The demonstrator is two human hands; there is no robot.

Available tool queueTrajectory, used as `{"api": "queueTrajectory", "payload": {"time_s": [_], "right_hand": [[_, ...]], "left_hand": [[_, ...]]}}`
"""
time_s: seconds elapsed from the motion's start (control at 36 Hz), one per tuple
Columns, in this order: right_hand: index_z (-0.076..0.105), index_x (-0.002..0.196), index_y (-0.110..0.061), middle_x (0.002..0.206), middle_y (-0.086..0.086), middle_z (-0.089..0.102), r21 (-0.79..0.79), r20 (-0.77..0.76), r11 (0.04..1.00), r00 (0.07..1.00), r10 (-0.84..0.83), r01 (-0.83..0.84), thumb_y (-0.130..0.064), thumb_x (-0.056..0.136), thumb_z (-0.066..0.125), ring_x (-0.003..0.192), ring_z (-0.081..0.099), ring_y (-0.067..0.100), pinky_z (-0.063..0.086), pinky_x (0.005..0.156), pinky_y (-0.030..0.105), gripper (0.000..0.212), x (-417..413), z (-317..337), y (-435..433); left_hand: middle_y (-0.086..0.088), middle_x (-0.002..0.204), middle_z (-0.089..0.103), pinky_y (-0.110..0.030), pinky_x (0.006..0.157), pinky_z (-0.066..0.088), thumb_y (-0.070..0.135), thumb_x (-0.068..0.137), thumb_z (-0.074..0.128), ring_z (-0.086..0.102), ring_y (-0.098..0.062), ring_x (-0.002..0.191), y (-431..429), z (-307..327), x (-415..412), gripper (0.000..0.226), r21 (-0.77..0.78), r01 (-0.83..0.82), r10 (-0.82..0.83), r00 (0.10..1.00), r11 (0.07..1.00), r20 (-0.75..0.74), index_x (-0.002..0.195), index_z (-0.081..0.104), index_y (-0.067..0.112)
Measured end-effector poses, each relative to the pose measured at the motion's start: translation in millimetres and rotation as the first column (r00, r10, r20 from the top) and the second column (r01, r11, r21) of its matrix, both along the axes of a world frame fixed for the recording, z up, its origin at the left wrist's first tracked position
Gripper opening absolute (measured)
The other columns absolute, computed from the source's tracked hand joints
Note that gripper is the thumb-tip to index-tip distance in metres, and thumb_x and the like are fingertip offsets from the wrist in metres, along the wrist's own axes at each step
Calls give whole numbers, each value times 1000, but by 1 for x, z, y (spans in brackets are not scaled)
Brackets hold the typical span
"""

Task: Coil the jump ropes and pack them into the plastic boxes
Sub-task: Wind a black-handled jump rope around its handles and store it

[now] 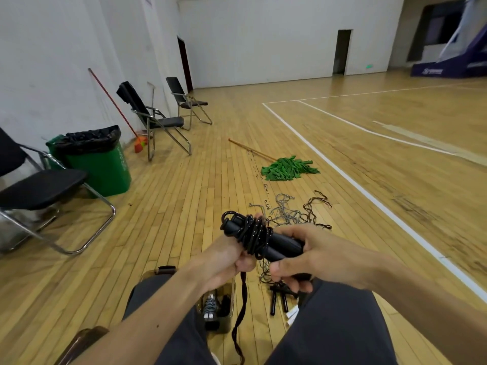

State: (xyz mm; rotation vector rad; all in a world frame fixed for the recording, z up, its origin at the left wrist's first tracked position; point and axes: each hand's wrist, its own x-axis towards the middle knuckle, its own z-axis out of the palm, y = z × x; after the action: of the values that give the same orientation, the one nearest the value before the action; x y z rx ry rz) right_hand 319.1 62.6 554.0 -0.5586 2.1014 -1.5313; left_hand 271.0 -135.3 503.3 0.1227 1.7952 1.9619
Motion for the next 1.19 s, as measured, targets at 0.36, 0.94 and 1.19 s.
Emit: {"api": "queueTrajectory", "payload": {"time_s": [0.36, 0.94, 1.19], "right_hand": [[56, 113, -1, 81, 7, 68, -53, -39, 991, 991, -125, 123, -12, 93, 72, 62, 59, 20, 48, 53, 28, 28, -12, -10, 5], [59, 110, -13, 80, 4, 67, 76, -179, 911, 905, -387, 404, -21, 91, 75, 60, 63, 17, 53, 58, 30, 27, -37, -42, 18], [57, 102, -22, 84, 5, 67, 214, -317, 886, 887, -335, 411, -24, 94, 72, 58, 65, 16, 57, 58, 35, 16, -42, -46, 7]], "left_hand": [[3, 58, 28, -27, 52, 16, 35, 107, 34, 22, -11, 51, 7, 3, 18, 41, -35, 65, -64, 998, 997, 25, 114, 59, 2], [8, 58, 41, -24, 53, 34, 38, 106, 42, 37, -9, 50, 10, -2, 36, 26, -437, 135, -234, 956, 889, -180, 121, 54, 20], [10, 121, 63, -29, 82, 51, 37, 104, 48, 59, 3, 104, 6, 14, 38, 33, -727, -11, -363, 861, 687, -356, 136, 47, 28]]}}
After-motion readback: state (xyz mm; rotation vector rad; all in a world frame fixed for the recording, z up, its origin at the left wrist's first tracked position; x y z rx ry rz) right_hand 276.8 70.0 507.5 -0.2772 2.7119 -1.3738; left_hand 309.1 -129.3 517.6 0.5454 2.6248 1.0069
